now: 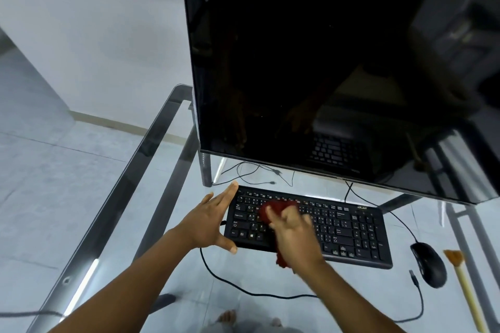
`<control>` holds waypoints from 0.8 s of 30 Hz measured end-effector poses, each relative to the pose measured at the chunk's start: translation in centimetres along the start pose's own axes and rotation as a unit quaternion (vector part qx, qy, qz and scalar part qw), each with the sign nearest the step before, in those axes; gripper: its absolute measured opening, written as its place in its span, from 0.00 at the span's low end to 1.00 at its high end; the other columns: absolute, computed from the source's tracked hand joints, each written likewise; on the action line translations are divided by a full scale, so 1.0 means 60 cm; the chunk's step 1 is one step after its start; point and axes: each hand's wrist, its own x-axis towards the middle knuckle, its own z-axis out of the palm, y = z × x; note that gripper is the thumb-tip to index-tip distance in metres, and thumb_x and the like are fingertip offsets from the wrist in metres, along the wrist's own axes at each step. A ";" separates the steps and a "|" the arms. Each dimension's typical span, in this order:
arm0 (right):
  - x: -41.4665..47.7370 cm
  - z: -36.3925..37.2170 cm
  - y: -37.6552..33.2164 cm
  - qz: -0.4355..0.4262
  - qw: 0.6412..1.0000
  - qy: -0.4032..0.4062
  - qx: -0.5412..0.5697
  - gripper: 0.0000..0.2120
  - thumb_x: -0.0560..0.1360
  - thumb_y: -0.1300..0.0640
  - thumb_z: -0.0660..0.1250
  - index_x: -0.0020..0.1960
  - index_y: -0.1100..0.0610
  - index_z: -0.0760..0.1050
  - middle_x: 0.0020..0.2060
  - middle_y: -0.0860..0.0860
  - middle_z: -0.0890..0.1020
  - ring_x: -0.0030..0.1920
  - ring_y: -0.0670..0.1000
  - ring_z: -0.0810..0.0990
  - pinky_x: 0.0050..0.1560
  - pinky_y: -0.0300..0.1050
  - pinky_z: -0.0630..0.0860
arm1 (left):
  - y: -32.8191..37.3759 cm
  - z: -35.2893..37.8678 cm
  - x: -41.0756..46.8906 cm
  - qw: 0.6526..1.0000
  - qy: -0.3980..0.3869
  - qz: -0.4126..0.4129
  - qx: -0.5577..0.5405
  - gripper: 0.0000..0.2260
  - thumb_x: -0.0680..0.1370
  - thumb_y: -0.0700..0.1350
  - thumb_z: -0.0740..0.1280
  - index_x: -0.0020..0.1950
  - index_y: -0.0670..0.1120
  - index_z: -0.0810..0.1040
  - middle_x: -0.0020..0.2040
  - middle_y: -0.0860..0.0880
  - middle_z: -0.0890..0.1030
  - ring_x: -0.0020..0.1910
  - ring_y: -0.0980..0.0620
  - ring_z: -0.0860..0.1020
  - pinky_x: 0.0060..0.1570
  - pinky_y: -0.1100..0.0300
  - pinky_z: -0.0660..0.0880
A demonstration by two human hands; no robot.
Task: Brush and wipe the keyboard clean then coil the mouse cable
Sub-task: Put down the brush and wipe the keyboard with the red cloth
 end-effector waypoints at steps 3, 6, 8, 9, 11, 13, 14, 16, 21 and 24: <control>-0.005 0.017 -0.060 -0.159 0.986 -0.028 0.032 0.10 0.81 0.44 0.59 0.56 0.47 0.74 0.47 0.51 0.74 0.46 0.52 0.71 0.40 0.45 0.68 | -0.003 0.001 0.001 1.000 0.004 0.010 0.010 0.65 0.55 0.75 0.69 0.77 0.52 0.33 0.80 0.55 0.45 0.78 0.57 0.50 0.76 0.52 0.43; 0.036 0.012 -0.040 -0.093 0.995 0.012 0.035 0.14 0.79 0.39 0.60 0.47 0.50 0.71 0.41 0.47 0.73 0.46 0.52 0.71 0.38 0.43 0.65 | -0.002 0.001 0.001 1.000 0.001 0.007 0.012 0.64 0.59 0.71 0.73 0.77 0.52 0.33 0.80 0.55 0.44 0.78 0.57 0.49 0.76 0.53 0.42; 0.061 0.006 -0.029 -0.016 0.998 0.053 0.018 0.07 0.79 0.44 0.61 0.51 0.46 0.72 0.44 0.46 0.74 0.47 0.51 0.69 0.41 0.42 0.65 | -0.002 0.003 0.000 1.000 0.000 0.003 0.011 0.64 0.59 0.69 0.74 0.78 0.52 0.33 0.80 0.54 0.44 0.78 0.57 0.49 0.76 0.55 0.41; 0.065 0.005 -0.037 -0.005 0.998 0.042 0.044 0.10 0.78 0.52 0.63 0.59 0.44 0.73 0.49 0.48 0.74 0.49 0.51 0.69 0.45 0.44 0.66 | -0.002 0.004 0.000 1.000 0.003 0.003 0.010 0.64 0.59 0.69 0.75 0.78 0.51 0.33 0.80 0.54 0.44 0.78 0.57 0.49 0.75 0.55 0.40; 0.060 0.014 -0.065 -0.088 0.995 -0.037 0.036 0.24 0.75 0.63 0.64 0.68 0.45 0.71 0.54 0.53 0.73 0.51 0.55 0.72 0.47 0.48 0.68 | -0.002 0.002 -0.001 1.000 0.004 0.005 0.009 0.65 0.59 0.69 0.74 0.78 0.51 0.34 0.80 0.53 0.46 0.78 0.57 0.50 0.76 0.55 0.41; 0.050 0.006 -0.072 -0.173 0.981 -0.083 0.011 0.18 0.75 0.59 0.68 0.63 0.45 0.75 0.47 0.51 0.73 0.46 0.54 0.72 0.43 0.45 0.66 | -0.001 0.000 -0.001 1.000 0.004 0.005 0.007 0.65 0.57 0.73 0.71 0.78 0.50 0.34 0.80 0.52 0.50 0.77 0.57 0.51 0.76 0.54 0.42; 0.056 -0.001 -0.066 -0.154 0.983 -0.094 0.033 0.12 0.76 0.53 0.68 0.58 0.43 0.75 0.44 0.49 0.72 0.45 0.52 0.71 0.42 0.43 0.66 | 0.000 -0.001 -0.002 1.000 0.005 0.002 0.003 0.65 0.56 0.75 0.68 0.78 0.51 0.34 0.80 0.51 0.52 0.77 0.56 0.53 0.76 0.54 0.42; 0.085 -0.006 -0.050 -0.100 0.994 -0.029 0.040 0.09 0.78 0.48 0.65 0.58 0.42 0.71 0.43 0.47 0.71 0.46 0.54 0.70 0.44 0.46 0.72 | 0.001 -0.001 -0.002 1.000 0.004 -0.001 0.000 0.64 0.55 0.76 0.65 0.78 0.51 0.34 0.79 0.51 0.53 0.77 0.55 0.54 0.75 0.56 0.40; 0.080 0.011 -0.067 -0.121 0.989 -0.064 0.048 0.21 0.78 0.60 0.63 0.61 0.35 0.74 0.51 0.53 0.72 0.50 0.57 0.71 0.46 0.48 0.66 | 0.001 0.000 -0.002 1.000 0.007 -0.003 -0.005 0.65 0.54 0.76 0.66 0.78 0.51 0.34 0.79 0.51 0.52 0.77 0.56 0.54 0.75 0.57 0.41; 0.051 0.005 -0.058 -0.199 0.974 -0.111 0.018 0.10 0.78 0.54 0.65 0.58 0.47 0.76 0.46 0.53 0.74 0.45 0.54 0.71 0.41 0.44 0.63 | -0.002 0.002 0.000 1.000 0.010 0.010 0.002 0.65 0.56 0.77 0.67 0.77 0.52 0.32 0.80 0.52 0.49 0.78 0.56 0.52 0.77 0.53 0.43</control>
